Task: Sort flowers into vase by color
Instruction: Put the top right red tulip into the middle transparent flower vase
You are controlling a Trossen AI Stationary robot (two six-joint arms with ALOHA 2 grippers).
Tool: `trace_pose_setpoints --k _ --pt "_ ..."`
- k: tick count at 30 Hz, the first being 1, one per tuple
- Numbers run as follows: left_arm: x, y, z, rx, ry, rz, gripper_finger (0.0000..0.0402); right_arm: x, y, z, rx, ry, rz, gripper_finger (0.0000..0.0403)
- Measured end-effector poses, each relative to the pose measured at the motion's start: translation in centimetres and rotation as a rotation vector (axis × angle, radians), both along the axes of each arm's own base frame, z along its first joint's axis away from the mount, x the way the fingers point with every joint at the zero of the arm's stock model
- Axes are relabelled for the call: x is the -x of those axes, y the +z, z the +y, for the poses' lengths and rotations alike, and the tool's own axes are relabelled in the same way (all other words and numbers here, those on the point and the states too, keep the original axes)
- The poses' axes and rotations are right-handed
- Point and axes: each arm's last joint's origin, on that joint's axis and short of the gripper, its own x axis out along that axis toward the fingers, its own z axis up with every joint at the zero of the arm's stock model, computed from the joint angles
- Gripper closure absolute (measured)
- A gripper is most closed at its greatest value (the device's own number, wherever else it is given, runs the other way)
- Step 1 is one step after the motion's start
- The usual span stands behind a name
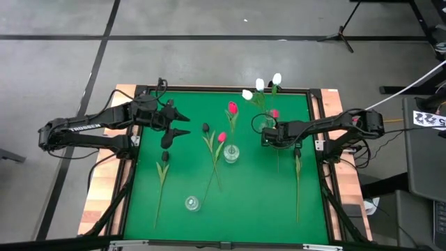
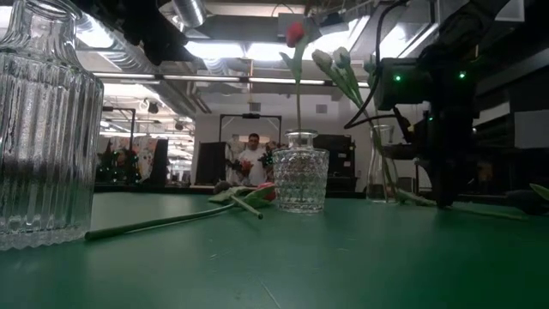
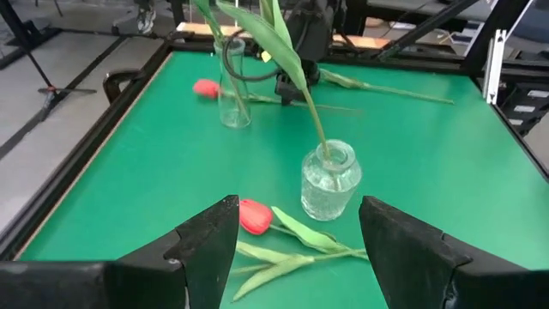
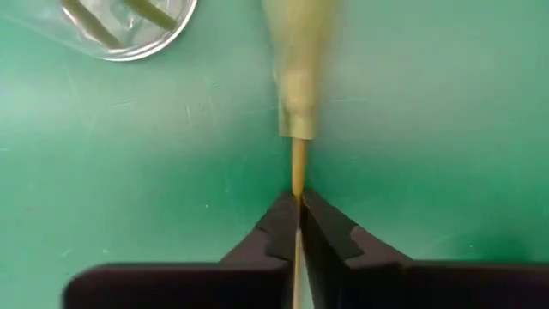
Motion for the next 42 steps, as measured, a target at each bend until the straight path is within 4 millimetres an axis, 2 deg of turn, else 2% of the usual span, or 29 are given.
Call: trace_pose_setpoints --k 11,19,28,34,38,42 --pt "0.1 -0.2 0.0 0.007 0.001 0.024 0.0163 -0.1 0.6 0.0 0.021 -0.050 -0.036 0.0397" --pt "0.1 -0.2 0.0 0.008 0.001 0.022 0.0163 0.5 2.5 -0.4 0.185 -0.150 -0.114 0.0399" --pt "0.1 -0.2 0.0 0.008 0.001 0.022 0.0163 3.0 6.3 -0.6 0.395 -0.219 -0.201 0.0401" --pt "0.1 -0.2 0.0 0.009 0.001 0.022 0.0163 5.3 9.3 -0.1 0.631 -0.221 -0.294 0.0401" --pt "0.1 -0.2 0.0 0.007 0.002 0.021 0.0163 5.8 11.0 0.9 0.843 -0.098 -0.335 0.0401" --pt "0.1 -0.2 0.0 0.000 0.005 0.021 0.0163 5.3 12.6 2.3 0.995 0.057 -0.378 0.0401"
